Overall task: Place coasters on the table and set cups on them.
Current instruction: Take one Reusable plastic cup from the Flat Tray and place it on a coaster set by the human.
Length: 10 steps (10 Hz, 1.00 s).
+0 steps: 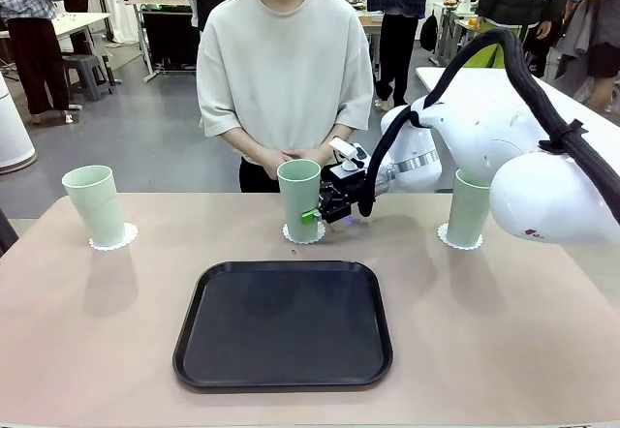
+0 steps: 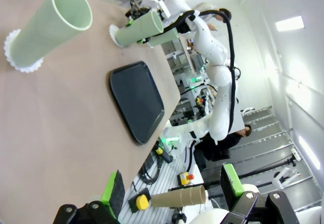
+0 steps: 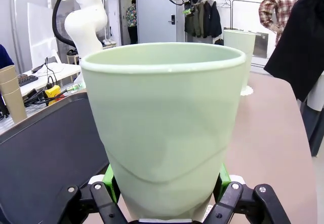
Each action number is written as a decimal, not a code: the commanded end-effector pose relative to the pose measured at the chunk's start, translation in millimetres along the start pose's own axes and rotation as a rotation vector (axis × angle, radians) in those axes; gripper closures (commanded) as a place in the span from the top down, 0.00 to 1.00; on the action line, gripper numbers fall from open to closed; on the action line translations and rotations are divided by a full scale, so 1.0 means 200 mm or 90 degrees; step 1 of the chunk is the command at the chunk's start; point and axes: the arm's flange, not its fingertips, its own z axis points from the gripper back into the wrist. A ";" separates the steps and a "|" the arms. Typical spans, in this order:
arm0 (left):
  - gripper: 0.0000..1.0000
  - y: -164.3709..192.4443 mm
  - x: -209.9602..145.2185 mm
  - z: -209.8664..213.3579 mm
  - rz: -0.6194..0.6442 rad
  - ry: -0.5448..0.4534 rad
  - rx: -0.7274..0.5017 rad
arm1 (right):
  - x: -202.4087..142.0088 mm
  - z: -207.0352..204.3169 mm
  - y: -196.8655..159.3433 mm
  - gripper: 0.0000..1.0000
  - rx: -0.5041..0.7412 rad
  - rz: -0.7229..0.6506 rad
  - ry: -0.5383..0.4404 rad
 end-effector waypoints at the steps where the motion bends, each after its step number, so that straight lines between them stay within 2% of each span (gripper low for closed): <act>1: 1.00 -0.01 0.01 0.00 0.008 -0.014 0.003 | 0.00 0.03 -0.04 0.83 0.020 0.024 -0.016; 10: 1.00 -0.01 0.01 0.00 0.008 -0.014 0.003 | -0.01 0.06 -0.04 0.83 0.023 0.010 -0.009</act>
